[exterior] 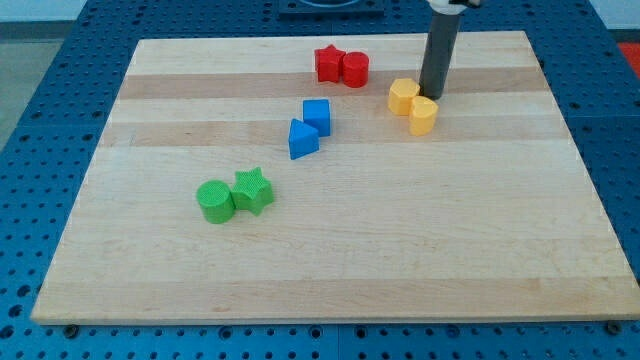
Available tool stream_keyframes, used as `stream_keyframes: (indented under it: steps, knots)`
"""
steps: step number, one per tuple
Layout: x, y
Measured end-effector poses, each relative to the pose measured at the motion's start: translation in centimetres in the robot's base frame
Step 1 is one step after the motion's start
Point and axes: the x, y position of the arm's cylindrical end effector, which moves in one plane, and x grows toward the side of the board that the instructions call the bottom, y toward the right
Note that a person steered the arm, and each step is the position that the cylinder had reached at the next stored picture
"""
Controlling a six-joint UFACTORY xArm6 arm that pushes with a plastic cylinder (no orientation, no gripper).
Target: Slide the red circle closer to blue cube
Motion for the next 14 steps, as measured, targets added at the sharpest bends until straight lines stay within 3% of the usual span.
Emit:
stream_keyframes:
  steps: [3, 5, 14]
  knots:
    - [-7.1, -1.8]
    - [-7.1, -6.8]
    - [-2.8, -17.7]
